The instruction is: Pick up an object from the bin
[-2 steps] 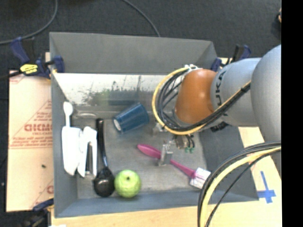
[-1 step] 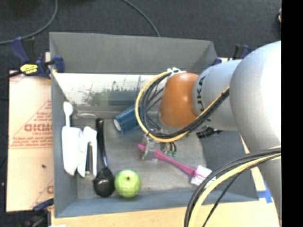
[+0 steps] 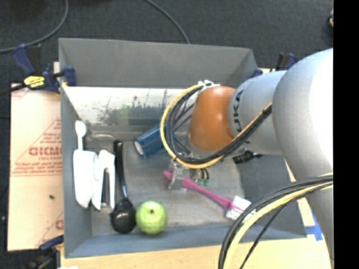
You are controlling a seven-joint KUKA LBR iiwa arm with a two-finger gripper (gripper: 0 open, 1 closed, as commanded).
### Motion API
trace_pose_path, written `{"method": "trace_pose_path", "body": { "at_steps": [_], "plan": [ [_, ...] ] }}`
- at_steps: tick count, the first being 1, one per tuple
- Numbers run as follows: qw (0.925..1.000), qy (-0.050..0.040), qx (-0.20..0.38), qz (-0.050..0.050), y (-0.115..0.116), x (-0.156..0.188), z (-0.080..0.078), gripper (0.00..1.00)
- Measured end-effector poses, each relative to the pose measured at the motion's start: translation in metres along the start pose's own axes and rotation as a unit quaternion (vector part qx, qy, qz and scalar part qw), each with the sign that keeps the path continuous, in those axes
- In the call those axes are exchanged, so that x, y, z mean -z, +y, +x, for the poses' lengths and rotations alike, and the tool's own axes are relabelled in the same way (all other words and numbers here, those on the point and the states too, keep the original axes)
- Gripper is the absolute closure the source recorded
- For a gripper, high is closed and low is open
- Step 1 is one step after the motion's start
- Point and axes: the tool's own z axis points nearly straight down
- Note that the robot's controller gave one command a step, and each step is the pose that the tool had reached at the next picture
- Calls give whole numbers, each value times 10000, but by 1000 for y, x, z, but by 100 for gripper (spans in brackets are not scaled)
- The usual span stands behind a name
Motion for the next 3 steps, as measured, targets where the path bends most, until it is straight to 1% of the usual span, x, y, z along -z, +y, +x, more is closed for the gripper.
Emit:
{"method": "trace_pose_path", "body": {
  "at_steps": [1, 2, 3],
  "plan": [
    [9999, 14, 151, 5, 5, 80, 4, 100],
    [9984, -71, 555, -16, -2, 40, -17, 100],
    [9997, 23, 255, 3, 2, 73, -17, 100]
  ]
}}
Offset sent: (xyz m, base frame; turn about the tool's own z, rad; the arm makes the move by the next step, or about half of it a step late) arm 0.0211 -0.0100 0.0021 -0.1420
